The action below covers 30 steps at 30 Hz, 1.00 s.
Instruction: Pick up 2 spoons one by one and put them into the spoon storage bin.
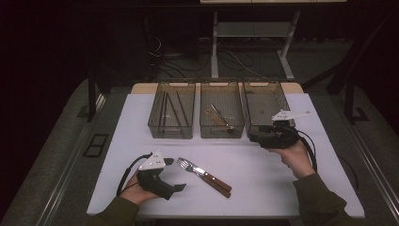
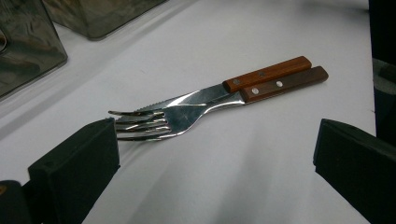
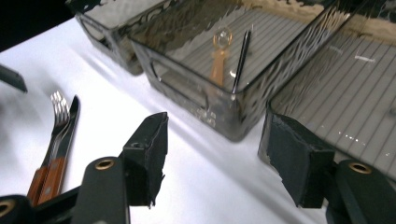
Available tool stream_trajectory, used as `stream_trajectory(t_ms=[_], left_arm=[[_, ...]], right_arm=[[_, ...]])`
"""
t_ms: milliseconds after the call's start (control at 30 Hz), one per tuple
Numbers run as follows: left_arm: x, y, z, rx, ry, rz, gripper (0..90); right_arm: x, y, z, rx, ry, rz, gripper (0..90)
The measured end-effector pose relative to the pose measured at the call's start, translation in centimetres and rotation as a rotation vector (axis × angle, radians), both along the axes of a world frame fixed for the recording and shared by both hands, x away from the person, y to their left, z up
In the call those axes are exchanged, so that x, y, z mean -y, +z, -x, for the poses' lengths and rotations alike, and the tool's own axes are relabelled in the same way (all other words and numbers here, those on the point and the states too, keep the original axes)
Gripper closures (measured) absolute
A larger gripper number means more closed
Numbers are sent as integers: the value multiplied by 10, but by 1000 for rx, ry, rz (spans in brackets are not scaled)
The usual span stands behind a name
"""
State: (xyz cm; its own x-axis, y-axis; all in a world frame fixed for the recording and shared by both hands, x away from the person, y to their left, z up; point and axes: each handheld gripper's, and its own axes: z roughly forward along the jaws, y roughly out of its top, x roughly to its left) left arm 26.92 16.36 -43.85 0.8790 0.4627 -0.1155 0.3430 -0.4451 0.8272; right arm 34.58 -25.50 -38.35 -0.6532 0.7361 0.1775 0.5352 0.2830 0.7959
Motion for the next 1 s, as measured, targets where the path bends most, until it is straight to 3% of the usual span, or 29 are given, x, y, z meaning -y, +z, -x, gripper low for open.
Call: stream_trajectory(t_ms=[200, 367, 600, 700, 1000], left_arm=[[0, 0, 0, -1, 3, -1, 0], [0, 0, 1, 0, 2, 0, 0], [-1, 0, 0, -1, 1, 2, 0], [-1, 0, 0, 0, 0, 0, 0], [0, 1, 1, 3, -1, -3, 0]], right_arm=[[5, -6, 12, 5, 21, 14, 388], [5, -11, 23, -8, 46, 25, 451], [-2, -20, 40, -18, 106, 59, 614], [-4, -21, 45, -30, 131, 41, 686], [-15, -29, 63, -55, 230, 56, 899]])
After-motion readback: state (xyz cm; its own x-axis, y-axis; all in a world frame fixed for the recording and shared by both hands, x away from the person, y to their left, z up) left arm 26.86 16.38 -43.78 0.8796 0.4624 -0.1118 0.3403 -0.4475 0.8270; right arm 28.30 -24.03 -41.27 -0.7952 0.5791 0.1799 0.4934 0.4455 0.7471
